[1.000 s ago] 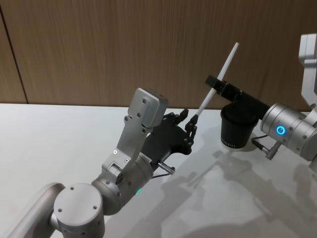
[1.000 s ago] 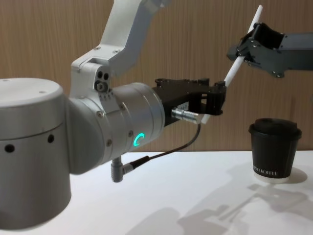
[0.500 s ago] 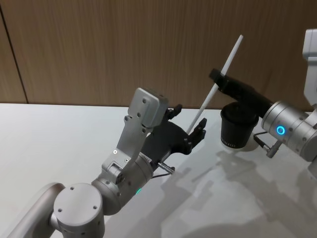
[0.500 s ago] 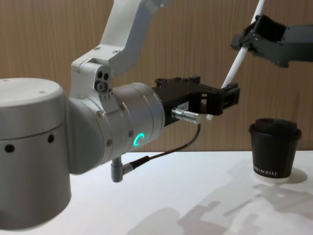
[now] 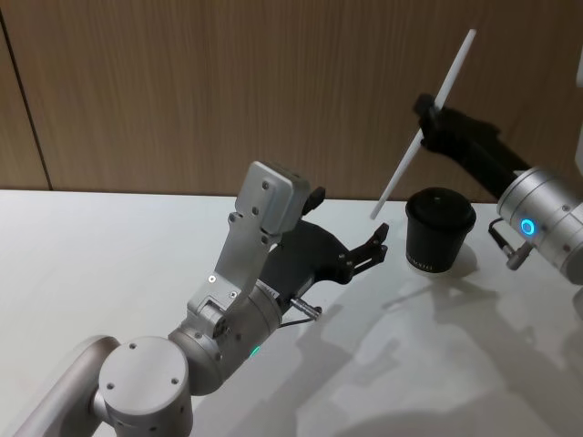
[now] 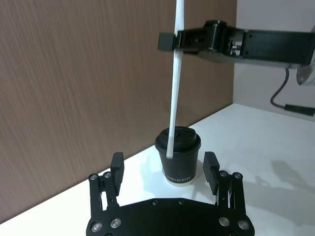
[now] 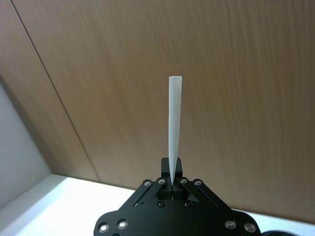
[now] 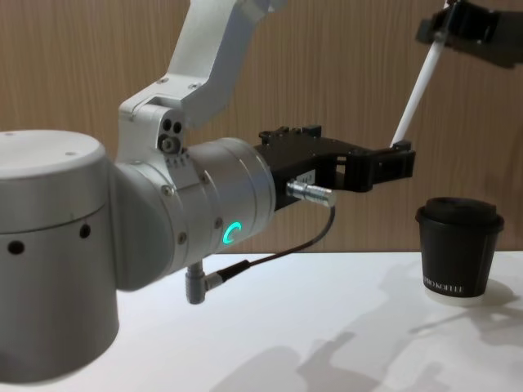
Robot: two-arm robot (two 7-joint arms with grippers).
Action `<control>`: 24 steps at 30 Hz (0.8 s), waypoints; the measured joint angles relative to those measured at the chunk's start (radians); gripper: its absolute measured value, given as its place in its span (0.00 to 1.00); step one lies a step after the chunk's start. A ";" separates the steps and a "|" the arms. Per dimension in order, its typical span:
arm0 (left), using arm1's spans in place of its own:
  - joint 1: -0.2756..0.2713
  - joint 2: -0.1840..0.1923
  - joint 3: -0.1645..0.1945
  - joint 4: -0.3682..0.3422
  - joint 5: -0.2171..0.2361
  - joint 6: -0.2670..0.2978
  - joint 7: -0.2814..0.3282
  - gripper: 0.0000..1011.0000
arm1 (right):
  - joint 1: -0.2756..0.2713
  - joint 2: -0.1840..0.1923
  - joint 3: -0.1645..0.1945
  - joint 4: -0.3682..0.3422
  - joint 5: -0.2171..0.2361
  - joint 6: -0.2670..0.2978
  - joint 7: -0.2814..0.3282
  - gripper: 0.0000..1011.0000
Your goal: Pick up the straw with one hand, pass it to the other hand, and insert it into the cup.
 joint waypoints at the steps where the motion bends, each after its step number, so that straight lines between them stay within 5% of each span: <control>1: 0.000 0.000 0.000 0.000 0.000 0.000 0.000 0.99 | 0.002 0.002 -0.002 0.000 -0.013 -0.012 -0.003 0.01; 24: 0.000 0.000 0.000 0.000 0.000 0.000 0.000 0.99 | 0.100 0.028 -0.083 0.115 -0.352 -0.244 -0.098 0.01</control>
